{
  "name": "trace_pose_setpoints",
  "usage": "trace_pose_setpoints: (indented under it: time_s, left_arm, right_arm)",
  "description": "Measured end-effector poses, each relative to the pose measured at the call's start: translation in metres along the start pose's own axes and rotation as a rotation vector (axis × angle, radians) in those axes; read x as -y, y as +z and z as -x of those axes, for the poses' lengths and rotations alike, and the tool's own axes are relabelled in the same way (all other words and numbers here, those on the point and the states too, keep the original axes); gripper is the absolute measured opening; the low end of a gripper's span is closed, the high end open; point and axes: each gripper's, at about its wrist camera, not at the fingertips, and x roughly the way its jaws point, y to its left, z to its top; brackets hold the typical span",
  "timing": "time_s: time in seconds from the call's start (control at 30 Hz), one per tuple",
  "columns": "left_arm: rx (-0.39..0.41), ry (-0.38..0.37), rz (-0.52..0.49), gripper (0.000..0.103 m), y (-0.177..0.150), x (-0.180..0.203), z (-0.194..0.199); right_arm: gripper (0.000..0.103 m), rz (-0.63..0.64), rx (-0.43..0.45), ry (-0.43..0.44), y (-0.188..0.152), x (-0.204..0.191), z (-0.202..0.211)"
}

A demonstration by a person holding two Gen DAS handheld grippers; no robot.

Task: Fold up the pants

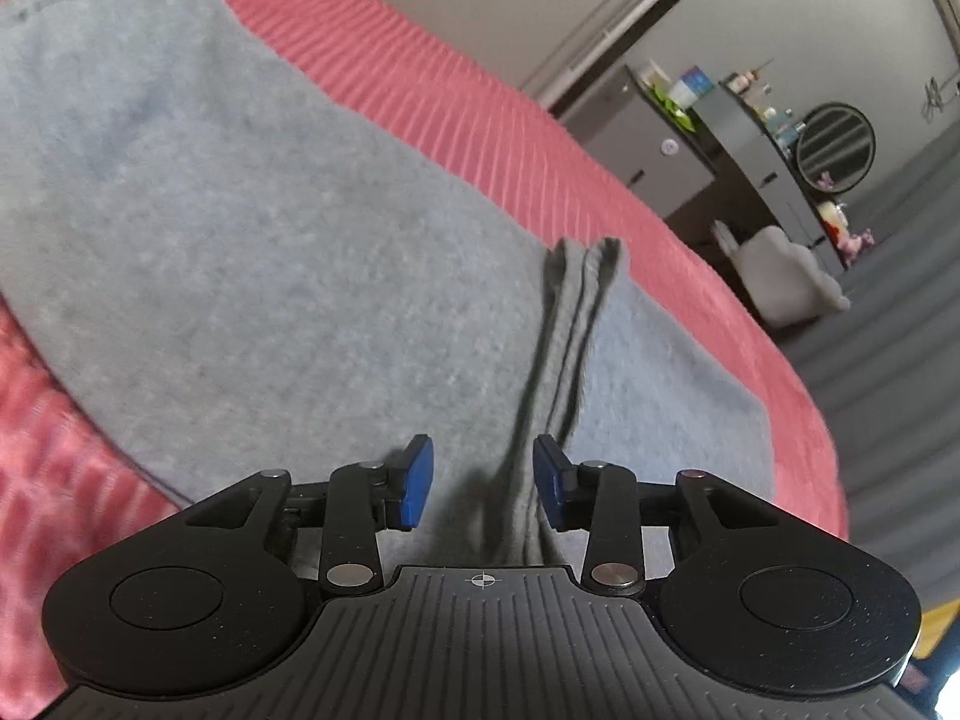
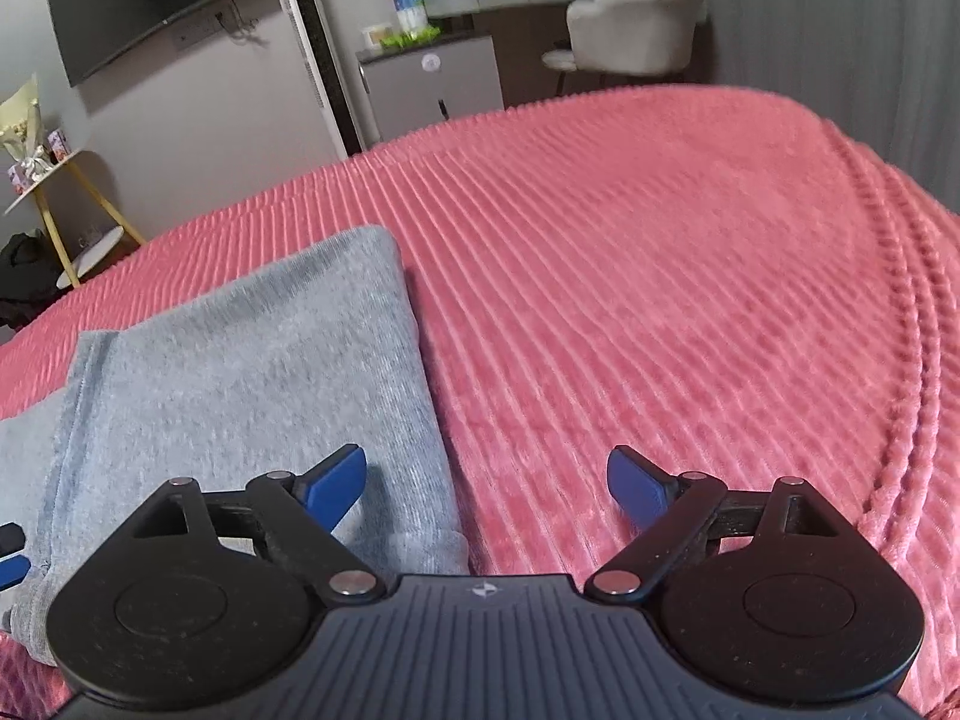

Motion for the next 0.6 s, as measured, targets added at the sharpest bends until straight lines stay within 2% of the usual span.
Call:
trace_pose_setpoints:
  time_s: [0.03,0.1,0.13,0.17,0.2,0.37,0.43,0.5,0.53,0.6]
  left_arm:
    - [0.007,0.012,-0.021,0.045,-0.001,0.003,0.002]
    - [0.014,0.021,-0.061,0.049,-0.005,0.008,0.004]
    - [0.008,0.023,-0.080,0.050,-0.007,0.011,0.003]
    - [-0.002,0.022,-0.095,0.050,-0.010,0.013,0.002]
    - [-0.016,0.021,-0.116,0.050,-0.014,0.016,0.000]
    - [-0.036,0.030,-0.203,0.052,-0.028,0.023,-0.005]
    - [-0.033,0.023,-0.196,0.058,-0.028,0.021,-0.006]
    - [-0.041,0.010,-0.175,0.058,-0.025,0.018,-0.009]
    - [-0.037,0.004,-0.158,0.059,-0.023,0.015,-0.009]
    - [-0.021,0.000,-0.100,0.060,-0.016,0.007,-0.008]
  right_arm:
    - [0.087,0.014,0.024,0.003,0.000,-0.003,0.005]
    - [0.072,0.042,0.086,0.046,-0.002,-0.011,0.014]
    - [0.053,0.063,0.099,0.069,-0.003,-0.017,0.014]
    - [0.041,0.102,0.093,0.075,-0.002,-0.026,0.010]
    - [0.037,0.150,0.077,0.073,-0.002,-0.036,0.003]
    - [0.036,0.321,0.021,-0.013,0.014,-0.072,-0.058]
    - [0.036,0.295,0.030,-0.019,0.032,-0.077,-0.077]
    - [0.043,0.267,0.063,-0.057,0.053,-0.083,-0.092]
    - [0.052,0.261,0.060,-0.081,0.060,-0.085,-0.100]
    - [0.053,0.203,0.010,-0.059,0.069,-0.084,-0.111]
